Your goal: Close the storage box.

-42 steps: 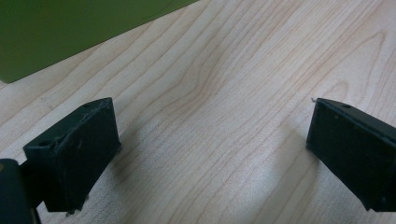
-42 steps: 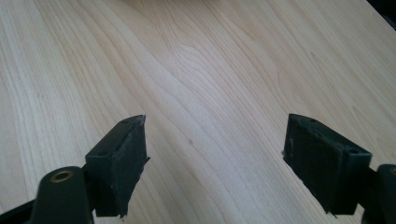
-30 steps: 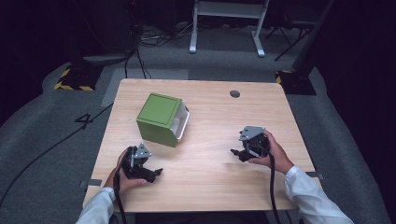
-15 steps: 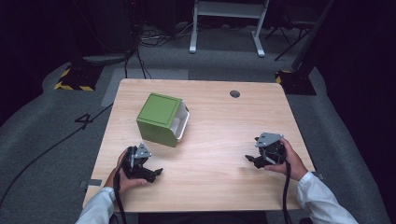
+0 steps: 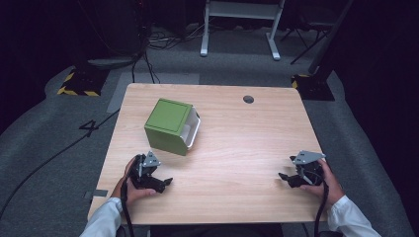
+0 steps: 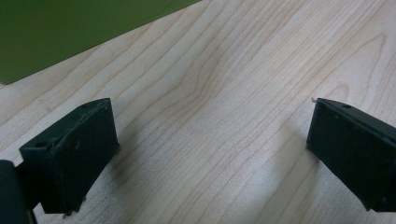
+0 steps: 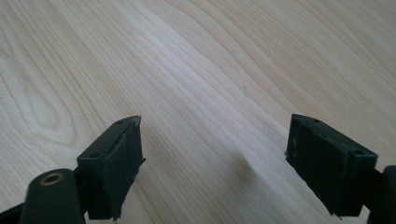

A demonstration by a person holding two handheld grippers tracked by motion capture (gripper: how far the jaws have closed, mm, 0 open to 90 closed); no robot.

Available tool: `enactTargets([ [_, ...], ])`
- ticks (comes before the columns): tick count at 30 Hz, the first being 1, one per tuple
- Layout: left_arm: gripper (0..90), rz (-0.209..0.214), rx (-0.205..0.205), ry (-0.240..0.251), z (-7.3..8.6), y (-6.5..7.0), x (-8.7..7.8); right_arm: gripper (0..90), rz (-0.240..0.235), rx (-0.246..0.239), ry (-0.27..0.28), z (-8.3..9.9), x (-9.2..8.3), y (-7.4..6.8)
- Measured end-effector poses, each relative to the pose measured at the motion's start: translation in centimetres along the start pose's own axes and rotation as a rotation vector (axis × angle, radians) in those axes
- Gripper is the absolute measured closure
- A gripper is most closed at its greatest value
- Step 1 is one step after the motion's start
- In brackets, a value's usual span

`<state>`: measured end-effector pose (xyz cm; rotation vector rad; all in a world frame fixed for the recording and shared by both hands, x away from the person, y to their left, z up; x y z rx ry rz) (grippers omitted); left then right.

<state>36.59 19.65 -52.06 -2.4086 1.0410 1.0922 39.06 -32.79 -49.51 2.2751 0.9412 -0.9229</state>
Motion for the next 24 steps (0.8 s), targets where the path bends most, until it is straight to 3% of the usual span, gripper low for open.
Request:
enactTargets([
  [5,1.9,0.003,0.001,0.001,0.0,0.0,0.0,19.4,0.014,0.090,0.060,2.2,-0.6,0.9],
  [8,1.9,0.001,0.004,0.000,0.0,0.0,0.0,18.8,0.019,0.118,0.067,3.4,-0.6,1.2],
  [12,1.9,0.003,0.001,0.000,0.0,0.0,0.0,18.2,0.003,0.192,0.114,4.8,-0.9,1.8],
  [14,1.9,0.003,0.001,0.001,0.0,0.0,0.0,17.0,-0.005,0.217,0.112,5.2,-1.1,2.0],
  [17,1.9,0.004,0.001,0.001,0.0,0.0,0.0,16.4,-0.018,0.245,0.103,5.6,-1.2,2.2],
  [24,1.9,0.004,0.002,0.001,0.0,0.0,0.0,15.8,-0.015,0.244,0.101,5.6,-1.2,2.3],
])
Point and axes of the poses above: each handheld gripper's, and its own axes: x roughly forward along the jaws, z roughly out of its underside, y roughly to its right, the point moved 2 cm from there along x, roughly forward along the jaws
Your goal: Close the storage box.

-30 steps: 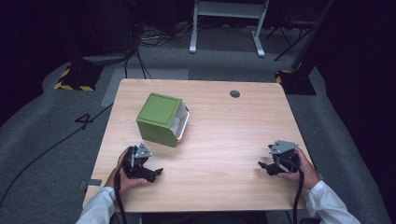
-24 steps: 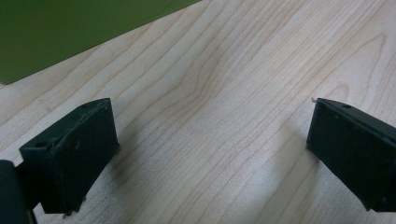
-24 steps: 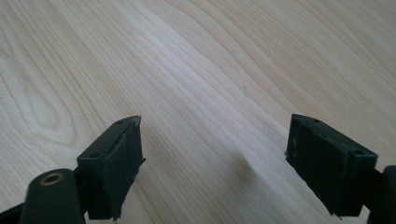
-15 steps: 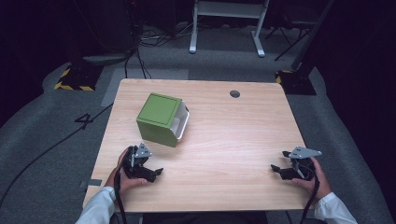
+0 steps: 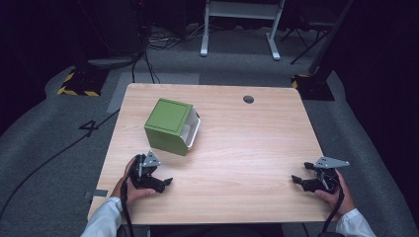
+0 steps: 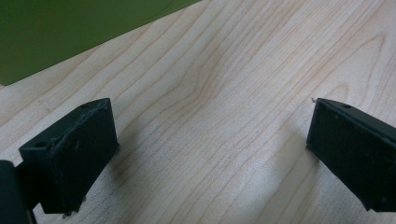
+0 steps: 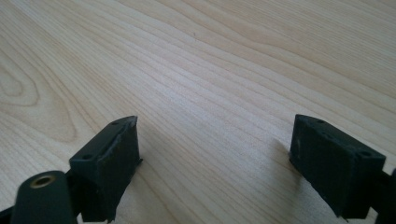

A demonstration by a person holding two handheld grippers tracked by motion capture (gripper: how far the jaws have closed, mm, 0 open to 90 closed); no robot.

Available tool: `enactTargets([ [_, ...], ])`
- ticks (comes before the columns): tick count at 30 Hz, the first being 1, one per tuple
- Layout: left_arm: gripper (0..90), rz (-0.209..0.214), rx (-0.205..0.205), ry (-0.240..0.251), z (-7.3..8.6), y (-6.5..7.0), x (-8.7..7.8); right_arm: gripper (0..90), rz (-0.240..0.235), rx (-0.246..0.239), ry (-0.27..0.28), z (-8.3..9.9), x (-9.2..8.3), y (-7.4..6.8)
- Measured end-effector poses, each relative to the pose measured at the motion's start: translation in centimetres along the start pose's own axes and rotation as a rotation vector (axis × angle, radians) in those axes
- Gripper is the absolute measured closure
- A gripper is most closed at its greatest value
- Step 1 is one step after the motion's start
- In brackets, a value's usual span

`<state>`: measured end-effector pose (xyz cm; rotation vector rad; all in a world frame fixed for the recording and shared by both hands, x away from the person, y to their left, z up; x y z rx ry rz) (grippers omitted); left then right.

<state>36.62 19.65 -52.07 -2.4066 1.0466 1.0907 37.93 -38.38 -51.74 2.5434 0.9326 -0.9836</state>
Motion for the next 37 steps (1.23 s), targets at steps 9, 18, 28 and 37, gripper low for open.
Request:
enactTargets([
  [9,1.9,-0.001,0.002,-0.001,0.01,-0.01,-0.02,15.6,0.008,0.006,0.002,-0.07,0.09,-0.08],
  [18,1.9,0.004,0.004,-0.001,0.00,-0.04,-0.01,15.4,0.010,0.006,0.001,-0.08,0.09,-0.08],
  [28,1.9,0.003,0.006,0.000,-0.04,-0.09,0.02,15.4,0.010,0.006,0.001,-0.08,0.09,-0.08],
  [37,1.9,0.004,0.007,0.000,-0.04,-0.10,0.01,15.4,0.011,0.006,0.001,-0.07,0.09,-0.10],
])
Point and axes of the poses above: each handheld gripper's, and its own axes: x roughly forward along the jaws, z roughly out of its underside, y roughly to its right, the point moved 2 cm from there along x, roughly forward along the jaws
